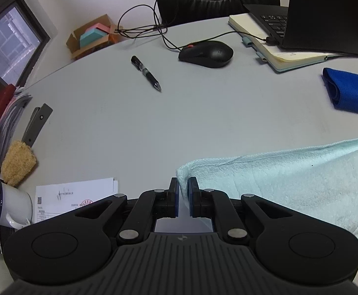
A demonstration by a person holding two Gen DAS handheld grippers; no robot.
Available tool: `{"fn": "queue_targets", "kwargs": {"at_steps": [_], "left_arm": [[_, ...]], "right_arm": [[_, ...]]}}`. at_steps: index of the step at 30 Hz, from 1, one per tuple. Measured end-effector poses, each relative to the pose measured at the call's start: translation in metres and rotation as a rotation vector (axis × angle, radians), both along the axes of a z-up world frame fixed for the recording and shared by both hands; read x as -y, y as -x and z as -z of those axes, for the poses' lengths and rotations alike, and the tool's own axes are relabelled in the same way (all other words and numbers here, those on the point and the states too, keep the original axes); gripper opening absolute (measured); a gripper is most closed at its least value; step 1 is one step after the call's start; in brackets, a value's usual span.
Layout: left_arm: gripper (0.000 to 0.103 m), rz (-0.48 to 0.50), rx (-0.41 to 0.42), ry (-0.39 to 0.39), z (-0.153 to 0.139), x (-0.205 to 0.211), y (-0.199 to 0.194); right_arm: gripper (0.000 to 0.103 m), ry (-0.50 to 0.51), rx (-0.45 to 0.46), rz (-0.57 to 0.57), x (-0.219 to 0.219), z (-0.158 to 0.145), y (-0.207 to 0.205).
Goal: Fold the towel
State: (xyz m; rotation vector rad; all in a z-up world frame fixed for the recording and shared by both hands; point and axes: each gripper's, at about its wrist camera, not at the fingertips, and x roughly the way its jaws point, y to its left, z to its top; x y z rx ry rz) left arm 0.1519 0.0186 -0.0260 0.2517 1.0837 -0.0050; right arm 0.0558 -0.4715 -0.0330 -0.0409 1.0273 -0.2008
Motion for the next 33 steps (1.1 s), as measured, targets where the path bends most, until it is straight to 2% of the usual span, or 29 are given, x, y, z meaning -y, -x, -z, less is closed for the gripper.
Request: {"fn": "queue_targets", "kwargs": {"at_steps": [6, 17, 19, 20, 21, 22, 24, 26, 27, 29, 33], "left_arm": [[0.010, -0.014, 0.005, 0.003, 0.002, 0.002, -0.026], [0.010, -0.022, -0.041, -0.006, 0.021, 0.008, -0.057], [0.015, -0.036, -0.053, 0.002, 0.022, 0.007, -0.061], [0.026, -0.044, -0.055, -0.001, 0.023, 0.007, -0.062], [0.039, -0.051, -0.055, -0.008, 0.023, 0.007, -0.063], [0.044, -0.055, -0.053, -0.014, 0.023, 0.007, -0.063], [0.045, -0.060, -0.054, -0.014, 0.024, 0.006, -0.064], [0.045, -0.065, -0.056, -0.013, 0.024, 0.005, -0.064], [0.045, -0.068, -0.057, -0.012, 0.024, 0.004, -0.064], [0.048, -0.076, -0.060, -0.009, 0.024, 0.003, -0.064], [0.054, -0.098, -0.061, 0.004, 0.023, -0.001, -0.065]], "right_arm": [[0.005, 0.035, 0.012, -0.025, -0.004, 0.000, -0.030], [0.005, 0.062, -0.015, -0.050, -0.006, 0.013, -0.070], [0.006, 0.064, -0.019, -0.049, -0.007, 0.015, -0.074], [0.007, 0.064, -0.019, -0.047, -0.007, 0.015, -0.075], [0.008, 0.063, -0.019, -0.045, -0.007, 0.016, -0.076], [0.012, 0.067, -0.020, -0.045, -0.007, 0.016, -0.077], [0.016, 0.077, -0.021, -0.045, -0.008, 0.017, -0.079], [0.030, 0.088, -0.019, -0.043, -0.008, 0.016, -0.080], [0.033, 0.095, -0.017, -0.042, -0.008, 0.016, -0.081], [0.046, 0.118, -0.011, -0.043, -0.009, 0.015, -0.082], [0.049, 0.135, -0.003, -0.052, -0.010, 0.011, -0.082]]}}
